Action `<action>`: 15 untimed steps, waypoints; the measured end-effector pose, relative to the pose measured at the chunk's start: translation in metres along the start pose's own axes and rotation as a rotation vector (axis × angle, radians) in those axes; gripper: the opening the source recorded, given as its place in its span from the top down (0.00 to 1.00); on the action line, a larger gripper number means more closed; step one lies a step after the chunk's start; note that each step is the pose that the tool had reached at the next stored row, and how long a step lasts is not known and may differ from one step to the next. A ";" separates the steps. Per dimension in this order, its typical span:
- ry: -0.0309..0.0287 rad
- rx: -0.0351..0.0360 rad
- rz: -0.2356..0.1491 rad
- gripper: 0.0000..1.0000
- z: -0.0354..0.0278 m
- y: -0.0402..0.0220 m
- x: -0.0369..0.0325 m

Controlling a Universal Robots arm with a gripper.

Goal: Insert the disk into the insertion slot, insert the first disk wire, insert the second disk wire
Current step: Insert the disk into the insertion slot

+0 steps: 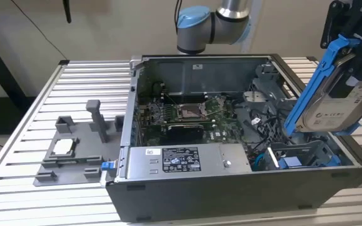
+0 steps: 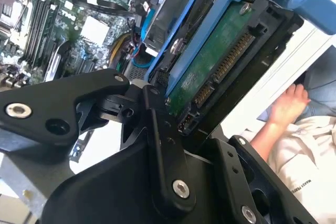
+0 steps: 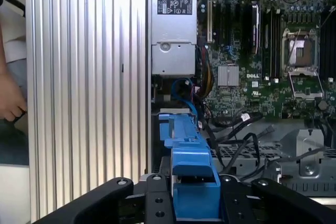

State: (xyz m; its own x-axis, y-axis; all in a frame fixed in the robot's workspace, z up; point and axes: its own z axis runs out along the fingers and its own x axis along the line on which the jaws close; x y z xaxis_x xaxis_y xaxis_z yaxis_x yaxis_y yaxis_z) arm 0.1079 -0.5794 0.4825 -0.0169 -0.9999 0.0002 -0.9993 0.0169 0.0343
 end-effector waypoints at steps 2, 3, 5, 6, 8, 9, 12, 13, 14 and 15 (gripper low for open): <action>0.0000 0.0005 0.000 0.67 0.0036 -0.0001 0.0000; 0.0001 0.0006 0.000 0.67 0.0054 -0.0002 0.0000; 0.0001 0.0007 0.000 0.67 0.0090 -0.0003 0.0000; 0.0001 0.0008 0.000 0.67 0.0107 -0.0004 0.0000; 0.0001 0.0011 -0.001 0.67 0.0145 -0.0006 0.0000; 0.0000 0.0012 -0.002 0.67 0.0163 -0.0007 0.0000; 0.0001 0.0027 -0.005 0.67 0.0210 -0.0009 0.0000; 0.0002 0.0034 -0.006 0.67 0.0226 -0.0009 0.0000; 0.0002 0.0043 -0.007 0.67 0.0242 -0.0010 0.0000; 0.0002 0.0056 -0.009 0.67 0.0258 -0.0010 0.0000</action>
State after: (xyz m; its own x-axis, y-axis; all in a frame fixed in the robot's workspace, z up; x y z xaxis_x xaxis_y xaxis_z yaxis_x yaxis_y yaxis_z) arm 0.1080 -0.5794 0.4567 -0.0082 -1.0000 0.0002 -0.9996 0.0082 0.0288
